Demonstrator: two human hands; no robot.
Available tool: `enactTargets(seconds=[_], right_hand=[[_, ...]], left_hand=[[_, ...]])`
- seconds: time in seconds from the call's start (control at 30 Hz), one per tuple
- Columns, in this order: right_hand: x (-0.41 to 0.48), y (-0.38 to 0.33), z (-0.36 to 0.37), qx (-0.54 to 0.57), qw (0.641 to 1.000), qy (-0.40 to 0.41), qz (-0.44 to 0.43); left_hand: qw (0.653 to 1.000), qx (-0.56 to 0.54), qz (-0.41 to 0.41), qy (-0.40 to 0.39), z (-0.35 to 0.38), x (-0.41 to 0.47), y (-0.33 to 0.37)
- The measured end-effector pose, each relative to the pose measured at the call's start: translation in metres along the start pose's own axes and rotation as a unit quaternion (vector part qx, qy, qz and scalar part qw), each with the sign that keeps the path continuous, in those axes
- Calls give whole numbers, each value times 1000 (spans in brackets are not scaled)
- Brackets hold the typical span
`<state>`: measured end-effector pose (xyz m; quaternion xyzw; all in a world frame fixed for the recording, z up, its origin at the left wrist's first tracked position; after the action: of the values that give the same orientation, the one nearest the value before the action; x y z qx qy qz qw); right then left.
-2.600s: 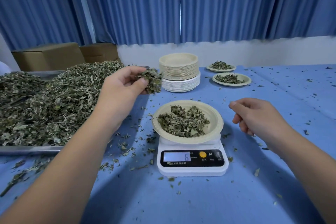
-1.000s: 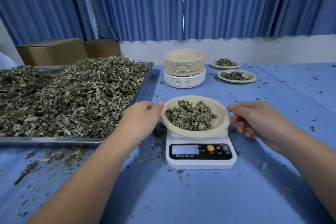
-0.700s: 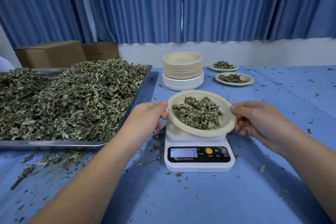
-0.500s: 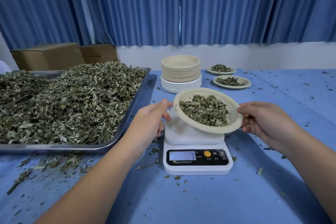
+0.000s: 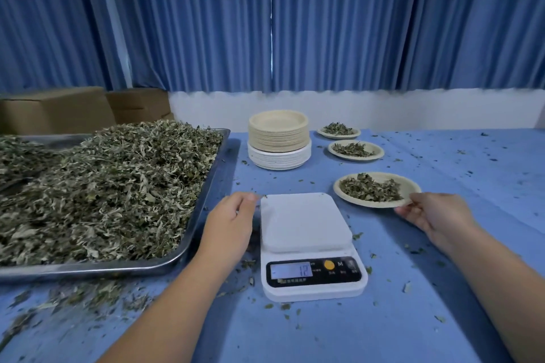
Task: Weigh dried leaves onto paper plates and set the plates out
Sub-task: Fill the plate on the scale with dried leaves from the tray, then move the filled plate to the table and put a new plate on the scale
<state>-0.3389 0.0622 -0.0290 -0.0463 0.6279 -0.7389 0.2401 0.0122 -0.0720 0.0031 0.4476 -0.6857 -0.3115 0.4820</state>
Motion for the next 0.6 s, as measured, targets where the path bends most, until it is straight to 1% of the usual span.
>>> enactTargets(seconds=[0.13,0.27,0.37,0.47,0.6], right_hand=[[4,4,-2,29,999,-2,24],[5,2,4,55,998,-42,5],[5,0,3,63,997,-36,7],[7,6,3,75,996,-28,42],[0,11,16,88,993,-53,62]], left_hand=[[1000,2,-18,14,-2,6,-5],[1000,8,-18,9,1,8,-6],[1000,9,-18,5,2,9,-9],[1000,13,-22,1,3,9,-12],[1000,9,-26,-8,5,9,-13]])
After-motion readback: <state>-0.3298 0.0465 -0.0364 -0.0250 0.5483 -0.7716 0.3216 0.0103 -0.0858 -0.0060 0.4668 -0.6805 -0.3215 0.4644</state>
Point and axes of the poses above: each hand's wrist, its own x-axis towards the middle knuckle, its own z-axis out of the palm, y = z × x, the point moved 9 cm from there along x, towards the middle knuckle, and after that the axes turned 8 degrees about y, right-handed, at the moved point
